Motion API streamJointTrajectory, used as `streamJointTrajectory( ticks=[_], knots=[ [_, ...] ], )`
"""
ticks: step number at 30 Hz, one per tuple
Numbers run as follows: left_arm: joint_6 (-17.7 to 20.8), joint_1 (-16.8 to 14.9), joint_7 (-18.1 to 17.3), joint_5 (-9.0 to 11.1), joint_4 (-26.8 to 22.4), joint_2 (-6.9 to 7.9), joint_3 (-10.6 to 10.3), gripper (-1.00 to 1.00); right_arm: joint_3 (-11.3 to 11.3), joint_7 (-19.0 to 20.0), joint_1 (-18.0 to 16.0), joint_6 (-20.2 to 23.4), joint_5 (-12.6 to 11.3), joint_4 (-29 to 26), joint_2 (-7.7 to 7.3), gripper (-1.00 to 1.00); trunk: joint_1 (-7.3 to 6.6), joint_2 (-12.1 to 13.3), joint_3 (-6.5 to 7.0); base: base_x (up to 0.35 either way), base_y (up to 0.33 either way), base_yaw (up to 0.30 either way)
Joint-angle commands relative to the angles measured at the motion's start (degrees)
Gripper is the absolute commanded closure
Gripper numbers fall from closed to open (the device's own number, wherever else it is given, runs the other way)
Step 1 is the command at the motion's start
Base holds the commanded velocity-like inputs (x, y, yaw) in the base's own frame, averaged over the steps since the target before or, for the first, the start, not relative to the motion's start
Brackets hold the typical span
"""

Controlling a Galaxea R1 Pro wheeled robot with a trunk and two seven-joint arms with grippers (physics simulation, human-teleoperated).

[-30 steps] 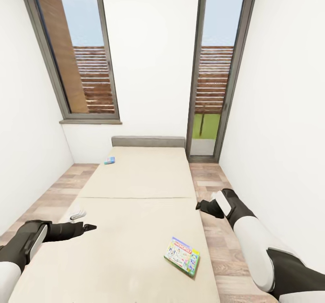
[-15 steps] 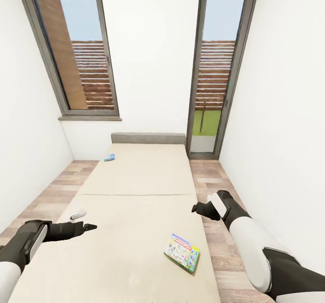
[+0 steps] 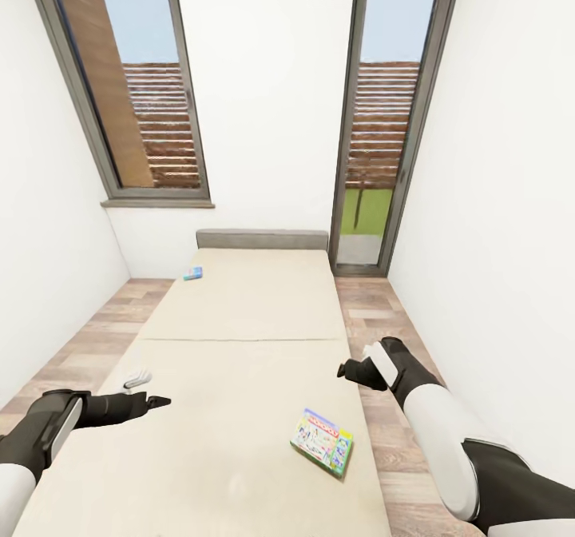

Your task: Put all the toys in the child's room - the three board games (two on the bed and one on the table), the two jigsaw puzzles on the table, and the tennis ball on the table - inside the toy box on the table in the child's room.

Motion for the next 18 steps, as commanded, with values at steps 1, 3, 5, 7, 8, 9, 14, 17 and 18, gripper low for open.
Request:
streamJointTrajectory(
  ticks=[1, 3, 5, 7, 8, 9, 14, 17, 18],
  knots=[
    [0.44, -0.05, -0.19, 0.06, -0.05, 0.01, 0.14, -1.0, -0.19, -0.55, -0.04, 0.18, -0.61, -0.08, 0.04, -1.0, 0.03, -0.14, -0.23, 0.0, 0.0, 0.0],
    [0.44, -0.05, -0.21, 0.06, -0.09, 0.03, 0.14, -1.0, -0.17, -0.56, -0.04, 0.2, -0.62, -0.08, 0.05, -1.0, 0.03, -0.14, -0.42, 0.0, 0.0, 0.0],
    [0.47, -0.05, -0.24, 0.06, -0.24, 0.05, 0.15, -1.0, -0.15, -0.54, -0.04, 0.27, -0.65, -0.08, 0.05, -1.0, 0.03, -0.14, -0.61, 0.0, 0.0, 0.0],
    [0.54, -0.05, -0.29, 0.09, -0.49, 0.06, 0.15, -1.0, -0.15, -0.53, -0.04, 0.34, -0.68, -0.08, 0.07, -1.0, 0.03, -0.14, -0.8, 0.0, 0.0, 0.0],
    [0.59, -0.05, -0.32, 0.1, -0.67, 0.06, 0.15, -1.0, -0.11, -0.53, -0.04, 0.39, -0.68, -0.08, 0.09, -1.0, 0.03, -0.14, -0.89, 0.0, 0.0, 0.0],
    [0.64, -0.05, -0.34, 0.11, -0.83, 0.07, 0.15, -1.0, -0.08, -0.53, -0.04, 0.43, -0.69, -0.08, 0.13, -1.0, 0.03, -0.14, -0.99, 0.0, 0.0, 0.0],
    [0.82, -0.05, -0.4, 0.13, -1.53, 0.07, 0.15, -1.0, 0.0, -0.52, -0.04, 0.56, -0.67, -0.08, 0.78, -1.0, 0.03, -0.14, -1.46, 0.0, 0.0, 0.0],
    [0.89, -0.05, -0.41, 0.17, -1.75, 0.07, 0.15, -1.0, 0.02, -0.52, -0.04, 0.61, -0.65, -0.1, 1.06, -1.0, 0.03, -0.14, -1.74, 0.0, 0.0, 0.0],
    [0.9, -0.05, -0.43, 0.2, -1.8, 0.07, 0.15, -1.0, 0.03, -0.52, -0.04, 0.62, -0.64, -0.11, 1.14, -1.0, 0.03, -0.14, -1.84, 0.0, 0.0, 0.0]
  ],
)
